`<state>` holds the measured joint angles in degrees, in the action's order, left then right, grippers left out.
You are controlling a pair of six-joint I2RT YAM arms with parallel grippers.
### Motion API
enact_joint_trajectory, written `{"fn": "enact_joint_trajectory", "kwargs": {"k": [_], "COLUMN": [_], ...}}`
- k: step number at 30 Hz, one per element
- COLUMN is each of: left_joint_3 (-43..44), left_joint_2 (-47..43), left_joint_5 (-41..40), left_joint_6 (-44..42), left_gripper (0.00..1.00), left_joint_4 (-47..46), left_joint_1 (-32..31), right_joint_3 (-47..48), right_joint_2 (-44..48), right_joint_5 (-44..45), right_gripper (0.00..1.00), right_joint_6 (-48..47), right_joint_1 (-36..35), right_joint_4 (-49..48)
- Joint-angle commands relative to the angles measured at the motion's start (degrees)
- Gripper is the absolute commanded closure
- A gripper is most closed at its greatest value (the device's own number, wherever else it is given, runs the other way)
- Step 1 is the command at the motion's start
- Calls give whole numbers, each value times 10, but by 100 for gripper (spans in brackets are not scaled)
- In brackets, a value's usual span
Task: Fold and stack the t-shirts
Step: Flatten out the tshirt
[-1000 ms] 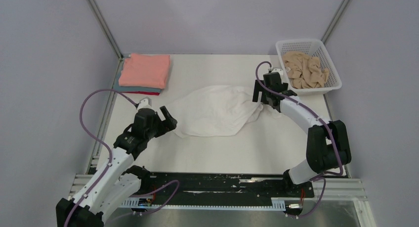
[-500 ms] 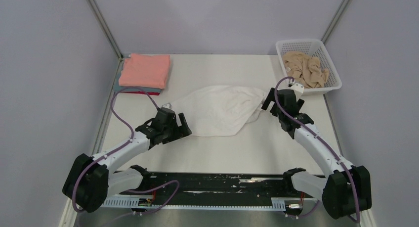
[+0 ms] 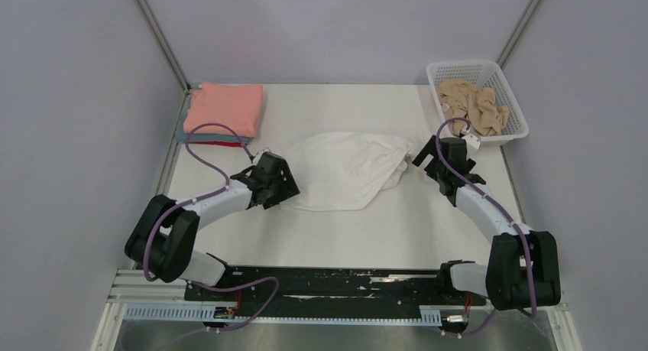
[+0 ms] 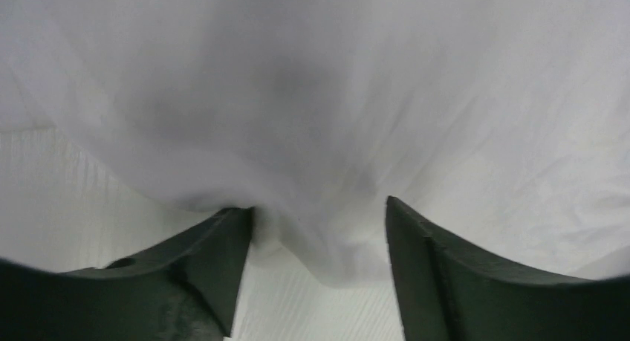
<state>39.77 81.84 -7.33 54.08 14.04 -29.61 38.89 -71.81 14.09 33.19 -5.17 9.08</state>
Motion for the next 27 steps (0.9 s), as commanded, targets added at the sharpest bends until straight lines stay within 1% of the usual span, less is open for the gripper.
{"fn": "enact_joint_trajectory", "kwargs": {"k": [1, 2, 3, 5, 7, 11, 14, 16, 18, 19, 21, 22, 23, 24, 27], "left_joint_3": [43, 54, 57, 66, 71, 65, 49, 48, 52, 56, 63, 65, 69, 71, 83], "left_joint_2": [63, 77, 83, 94, 96, 67, 32, 20, 13, 8, -4, -10, -26, -36, -99], "left_joint_5": [-17, -11, -9, -11, -25, -36, -44, -39, -31, -30, -32, -32, -34, -40, -50], "left_joint_6": [8, 3, 0, -2, -6, -21, -29, -34, -41, -47, -54, -56, -58, -59, -76], "left_gripper": [47, 56, 75, 98, 100, 100, 100, 100, 100, 100, 100, 100, 100, 100, 100], "left_joint_4": [1, 1, 2, 13, 21, 20, 5, -4, -9, -9, -7, -2, 0, 6, 15], "left_joint_1": [-2, -2, -2, -1, -2, -2, -1, 0, 1, 0, 3, 6, 7, 9, 9], "right_joint_3": [-10, -13, -15, -18, -14, 11, 28, 38, 56, 66, 87, 93, 96, 97, 102], "right_joint_2": [-17, -18, -20, -30, -48, -101, -141, -162, -181, -192, -213, -218, -217, -205, -147], "right_joint_5": [-44, -47, -50, -53, -62, -89, -125, -131, -125, -111, -112, -118, -120, -117, -101], "right_gripper": [0, 0, 0, 3, 6, 13, 23, 28, 40, 48, 68, 82, 89, 99, 100], "right_joint_6": [49, 52, 54, 58, 55, 44, 38, 35, 27, 25, 22, 21, 15, 9, -38], "right_joint_1": [43, 46, 64, 73, 75, 74, 69, 60, 54, 41, 36, 34, 31, 27, 17], "right_joint_4": [-30, -30, -29, -28, -28, -29, -47, -67, -81, -85, -85, -85, -110, -123, -159]}}
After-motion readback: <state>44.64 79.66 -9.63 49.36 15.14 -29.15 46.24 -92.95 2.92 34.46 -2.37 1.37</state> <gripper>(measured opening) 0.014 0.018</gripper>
